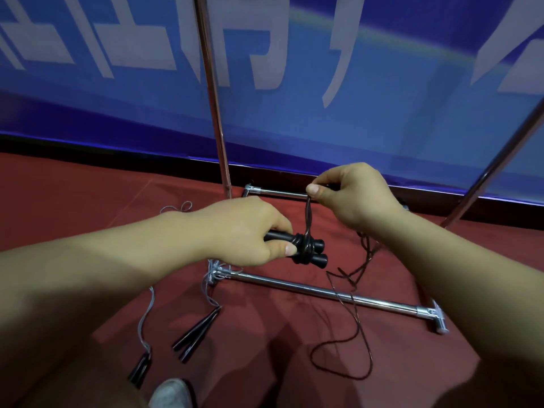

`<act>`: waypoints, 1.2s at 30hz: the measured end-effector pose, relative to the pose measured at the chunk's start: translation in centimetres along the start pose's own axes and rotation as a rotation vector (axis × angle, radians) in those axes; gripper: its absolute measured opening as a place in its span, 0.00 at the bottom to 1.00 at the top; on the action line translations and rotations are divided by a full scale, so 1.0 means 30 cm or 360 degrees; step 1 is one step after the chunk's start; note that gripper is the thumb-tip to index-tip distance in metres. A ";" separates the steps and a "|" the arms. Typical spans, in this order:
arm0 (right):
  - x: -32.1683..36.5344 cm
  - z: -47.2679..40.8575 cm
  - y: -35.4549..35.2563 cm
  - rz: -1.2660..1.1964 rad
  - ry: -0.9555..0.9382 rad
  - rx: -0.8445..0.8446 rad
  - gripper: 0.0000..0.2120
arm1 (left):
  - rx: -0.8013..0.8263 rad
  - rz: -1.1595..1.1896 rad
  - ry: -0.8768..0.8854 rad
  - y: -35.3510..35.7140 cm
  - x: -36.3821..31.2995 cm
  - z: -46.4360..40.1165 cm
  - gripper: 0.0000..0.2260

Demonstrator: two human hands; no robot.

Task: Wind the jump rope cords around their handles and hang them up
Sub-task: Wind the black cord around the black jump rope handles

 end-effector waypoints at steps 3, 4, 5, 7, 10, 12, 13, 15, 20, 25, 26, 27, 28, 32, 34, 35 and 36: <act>-0.035 -0.028 0.008 -0.0104 0.0080 0.0141 0.12 | -0.0027 0.0029 0.0092 -0.003 -0.029 0.019 0.09; -0.043 -0.033 0.007 -0.0151 0.0131 0.0197 0.16 | -0.0034 0.0072 0.0121 -0.001 -0.040 0.026 0.08; -0.050 -0.038 0.007 -0.0201 0.0175 0.0240 0.21 | -0.0051 0.0142 0.0147 -0.001 -0.047 0.033 0.07; -0.071 -0.047 0.008 -0.0283 0.0226 0.0265 0.29 | -0.0127 0.0278 0.0190 -0.005 -0.053 0.045 0.06; -0.084 -0.054 0.024 -0.0307 0.0239 0.0231 0.28 | -0.0280 0.0487 0.0261 -0.015 -0.061 0.063 0.07; -0.081 -0.056 0.047 -0.0182 0.0195 0.0176 0.24 | -0.0326 0.0655 0.0337 -0.018 -0.086 0.062 0.08; -0.075 -0.058 0.062 -0.0136 0.0154 0.0192 0.22 | -0.0379 0.0732 0.0360 -0.022 -0.092 0.057 0.08; -0.069 -0.053 0.099 -0.0128 0.0087 0.0219 0.16 | -0.0496 0.0911 0.0330 -0.033 -0.085 0.046 0.11; -0.036 -0.043 0.146 -0.0112 0.0026 0.0090 0.11 | -0.0851 0.1212 0.0157 -0.053 -0.011 0.037 0.18; 0.034 0.003 0.158 -0.0276 0.0022 0.0154 0.24 | -0.1248 0.1298 -0.0221 -0.051 0.085 0.026 0.28; 0.052 0.013 0.165 -0.0281 -0.0013 0.0167 0.25 | -0.1303 0.1291 -0.0293 -0.050 0.102 0.025 0.28; 0.065 0.026 0.172 -0.0271 -0.0029 0.0180 0.25 | -0.1335 0.1286 -0.0343 -0.047 0.110 0.024 0.27; 0.076 0.037 0.178 -0.0272 -0.0029 0.0200 0.25 | -0.1352 0.1280 -0.0384 -0.044 0.117 0.022 0.26; 0.094 0.070 0.187 -0.0388 0.0051 0.0285 0.24 | -0.1358 0.1158 -0.0493 -0.035 0.140 0.014 0.23; 0.097 0.069 0.178 -0.0427 0.0097 0.0324 0.23 | -0.1351 0.1076 -0.0578 -0.031 0.158 0.012 0.21; 0.099 0.069 0.168 -0.0424 0.0110 0.0344 0.23 | -0.1352 0.1053 -0.0621 -0.030 0.167 0.012 0.20; 0.101 0.068 0.163 -0.0406 0.0110 0.0376 0.23 | -0.1352 0.1018 -0.0675 -0.030 0.180 0.014 0.20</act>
Point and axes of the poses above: each hand's wrist, its own z-axis away from the middle knuckle, its own y-axis out of the palm, x = y × z, the point moved 3 cm from there along -z, towards the middle knuckle, and after that the axes turned 8 degrees about y, right-handed, at the moved point
